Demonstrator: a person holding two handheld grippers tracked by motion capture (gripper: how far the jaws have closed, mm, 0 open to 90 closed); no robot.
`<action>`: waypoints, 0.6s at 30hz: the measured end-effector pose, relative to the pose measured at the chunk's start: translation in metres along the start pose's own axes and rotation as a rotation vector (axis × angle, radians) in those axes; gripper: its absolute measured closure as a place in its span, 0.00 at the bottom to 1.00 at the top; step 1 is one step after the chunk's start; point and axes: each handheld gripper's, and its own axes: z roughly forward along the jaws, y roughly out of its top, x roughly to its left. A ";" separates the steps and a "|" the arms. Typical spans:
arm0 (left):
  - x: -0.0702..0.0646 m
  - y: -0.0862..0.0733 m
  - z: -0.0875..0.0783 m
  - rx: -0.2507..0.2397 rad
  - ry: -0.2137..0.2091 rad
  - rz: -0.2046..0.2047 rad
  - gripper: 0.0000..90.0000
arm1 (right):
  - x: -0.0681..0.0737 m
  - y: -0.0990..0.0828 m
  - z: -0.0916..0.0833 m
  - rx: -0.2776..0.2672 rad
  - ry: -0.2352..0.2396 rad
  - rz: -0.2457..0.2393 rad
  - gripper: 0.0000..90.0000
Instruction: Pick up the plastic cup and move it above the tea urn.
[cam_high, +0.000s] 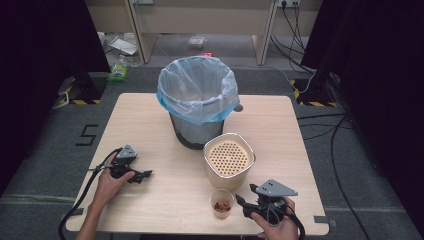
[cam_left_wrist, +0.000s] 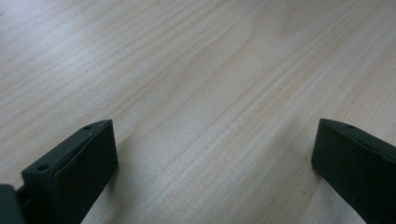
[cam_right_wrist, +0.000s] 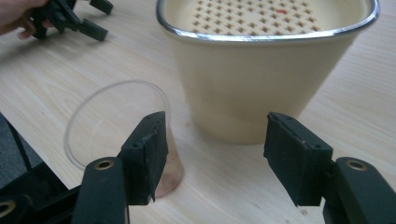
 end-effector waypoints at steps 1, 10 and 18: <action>0.000 0.000 0.000 0.000 0.000 0.000 0.00 | 0.002 0.001 0.001 -0.004 0.005 -0.004 0.45; 0.000 0.000 0.000 0.000 0.000 0.000 0.00 | 0.013 -0.002 0.019 0.051 0.037 -0.056 0.54; 0.000 0.000 0.000 0.000 -0.001 0.001 0.00 | 0.005 -0.012 0.021 0.080 0.052 -0.051 0.73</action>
